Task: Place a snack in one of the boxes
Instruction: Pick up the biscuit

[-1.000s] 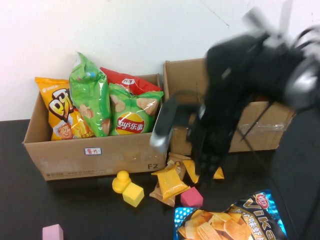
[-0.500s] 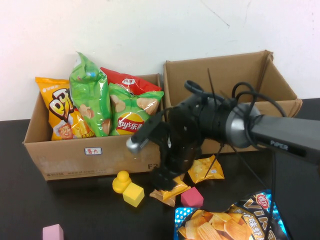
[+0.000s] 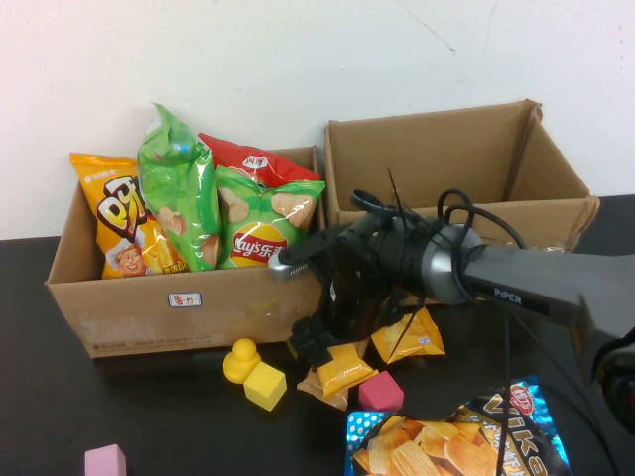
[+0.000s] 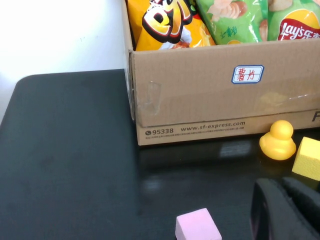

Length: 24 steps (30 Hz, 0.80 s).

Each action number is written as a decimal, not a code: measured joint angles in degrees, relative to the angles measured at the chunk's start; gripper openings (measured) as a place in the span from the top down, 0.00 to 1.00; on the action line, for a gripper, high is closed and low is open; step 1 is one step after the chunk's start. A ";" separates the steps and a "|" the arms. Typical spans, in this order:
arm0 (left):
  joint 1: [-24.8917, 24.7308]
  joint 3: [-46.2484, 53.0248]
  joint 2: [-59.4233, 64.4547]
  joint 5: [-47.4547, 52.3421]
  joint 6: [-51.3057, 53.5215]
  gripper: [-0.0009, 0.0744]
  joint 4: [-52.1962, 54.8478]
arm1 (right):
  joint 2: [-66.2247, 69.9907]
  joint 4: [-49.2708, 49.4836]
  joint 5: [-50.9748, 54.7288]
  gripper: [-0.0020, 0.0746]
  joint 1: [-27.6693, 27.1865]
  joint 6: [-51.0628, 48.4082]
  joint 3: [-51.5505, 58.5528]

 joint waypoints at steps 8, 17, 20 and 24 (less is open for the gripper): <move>0.00 0.00 0.00 0.00 0.00 0.99 -0.10 | 1.13 1.39 1.91 0.11 1.70 0.47 -0.55; 0.00 0.00 0.00 0.00 0.00 0.99 -0.21 | 1.36 1.42 1.45 0.60 2.04 -2.19 -0.80; 0.00 0.00 0.00 0.00 0.00 0.99 -0.21 | 0.51 1.93 3.51 0.70 2.18 -2.56 -0.80; 0.00 0.00 0.00 0.00 0.00 0.99 -0.21 | -3.34 2.15 6.73 0.71 2.18 -3.52 0.17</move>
